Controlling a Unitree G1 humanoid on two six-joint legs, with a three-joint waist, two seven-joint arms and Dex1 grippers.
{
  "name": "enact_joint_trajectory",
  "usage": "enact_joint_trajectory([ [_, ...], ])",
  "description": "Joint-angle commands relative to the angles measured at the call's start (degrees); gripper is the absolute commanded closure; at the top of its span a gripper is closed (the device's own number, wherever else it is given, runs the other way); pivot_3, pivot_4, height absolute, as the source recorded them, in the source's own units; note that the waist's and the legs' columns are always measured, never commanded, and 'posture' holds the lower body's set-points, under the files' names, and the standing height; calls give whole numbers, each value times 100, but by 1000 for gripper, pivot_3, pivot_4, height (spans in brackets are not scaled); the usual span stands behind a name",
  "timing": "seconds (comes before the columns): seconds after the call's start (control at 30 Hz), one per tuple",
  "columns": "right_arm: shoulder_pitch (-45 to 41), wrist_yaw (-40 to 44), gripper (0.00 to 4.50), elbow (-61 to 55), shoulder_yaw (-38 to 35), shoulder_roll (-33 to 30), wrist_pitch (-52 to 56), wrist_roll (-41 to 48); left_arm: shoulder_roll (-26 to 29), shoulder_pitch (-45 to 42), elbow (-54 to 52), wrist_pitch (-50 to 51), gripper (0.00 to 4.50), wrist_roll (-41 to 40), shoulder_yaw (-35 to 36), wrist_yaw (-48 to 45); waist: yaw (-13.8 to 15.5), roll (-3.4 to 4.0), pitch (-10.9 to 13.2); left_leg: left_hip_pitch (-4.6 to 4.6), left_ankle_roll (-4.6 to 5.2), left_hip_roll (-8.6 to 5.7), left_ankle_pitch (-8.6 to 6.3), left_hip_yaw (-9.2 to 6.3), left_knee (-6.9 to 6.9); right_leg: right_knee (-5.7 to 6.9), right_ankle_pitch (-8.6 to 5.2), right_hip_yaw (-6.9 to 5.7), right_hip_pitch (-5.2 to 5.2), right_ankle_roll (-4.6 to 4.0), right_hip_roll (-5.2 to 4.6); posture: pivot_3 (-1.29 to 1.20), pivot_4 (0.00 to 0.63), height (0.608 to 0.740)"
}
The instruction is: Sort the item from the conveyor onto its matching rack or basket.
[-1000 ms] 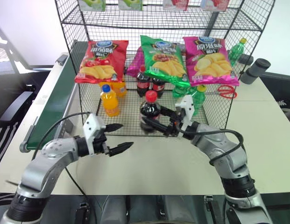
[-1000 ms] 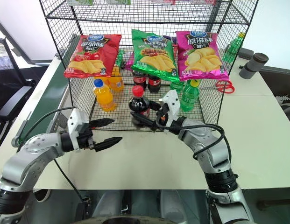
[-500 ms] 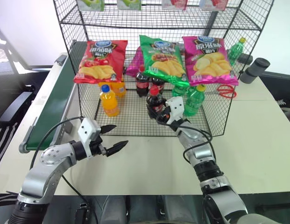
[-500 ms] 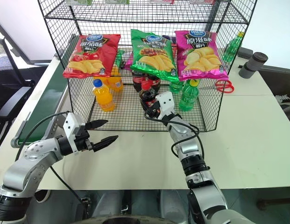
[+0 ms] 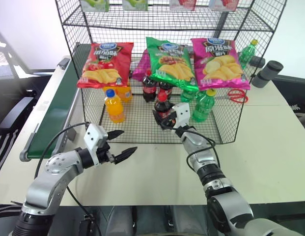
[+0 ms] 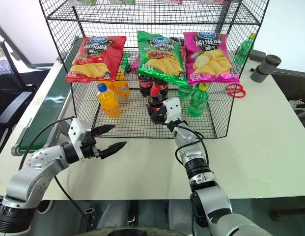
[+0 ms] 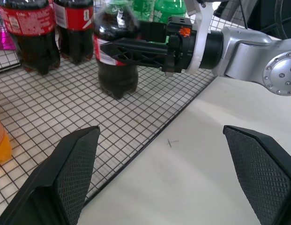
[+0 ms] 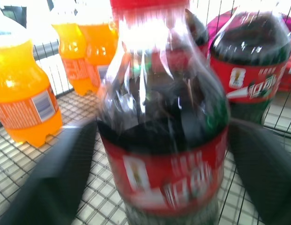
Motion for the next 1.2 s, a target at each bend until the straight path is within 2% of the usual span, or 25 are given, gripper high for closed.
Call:
enact_joint_trajectory([
  [0.03, -52, 152, 32, -325, -38, -3, -108, 42, -2, -54, -170, -1, 0, -40, -25, -29, -31, 0, 0, 1, 0, 0, 0, 0, 0, 1, 0, 0, 0, 0, 0, 0, 150, 740],
  [0.23, 343, 523, 32, -1151, 7, -300, 151, 56, -4, -54, -199, 50, 0, -83, 17, -1, -92, 0, 0, 1, 0, 0, 0, -1, 0, 5, 0, 0, 0, 0, -2, 0, 150, 740],
  [0.43, 1034, 1015, 32, -2534, -30, -924, 930, 298, -34, -83, -227, 357, 0, -234, 135, 167, -92, 0, 0, 1, 0, -1, 0, -1, 0, 5, 0, 0, 0, 0, -3, 0, 150, 740],
  [0.6, 1793, 1547, 32, -3942, -121, -1598, 1821, 785, 53, -94, -193, 306, 0, -153, 192, 155, -86, 0, 0, 2, 1, -1, 0, -3, 0, 4, 0, 0, 2, 0, -3, 0, 150, 740],
  [0.73, 2514, 2029, 32, -5161, -866, -2598, 2839, 1648, 252, -31, 7, 242, 0, -155, 455, 3, -53, 7, 2, 3, 1, -1, -1, -3, 0, 2, 0, 1, 3, 0, -4, 0, 150, 740],
  [0.83, 2919, 2302, 32, -5415, -1555, -3350, 3232, 2008, 476, 107, 111, 236, 0, -210, 747, -148, -28, 7, 2, 8, 2, -3, -1, -3, 0, -5, -1, 0, 13, -2, -7, 0, 150, 740],
  [0.93, 3218, 2530, 32, -5429, -2049, -3797, 3416, 2213, 655, 229, 255, 186, 0, -211, 1002, -294, 6, 9, 1, 10, 3, -1, -1, -2, 0, -8, -2, -1, 15, -3, -4, 0, 150, 740],
  [1.07, 3437, 2682, 32, -5238, -2425, -4025, 3446, 2289, 780, 288, 434, 77, 0, -171, 1218, -441, 65, 10, 0, 10, 3, 0, -1, -2, 0, -9, -2, 0, 15, -3, 3, 0, 150, 740],
  [1.2, 3550, 2770, 32, -5270, -2499, -4100, 3491, 2352, 788, 310, 470, -41, 0, -168, 1314, -521, 83, 10, 0, 7, 4, -4, -1, -1, 1, -16, -2, 0, 18, -3, 2, 0, 150, 740],
])
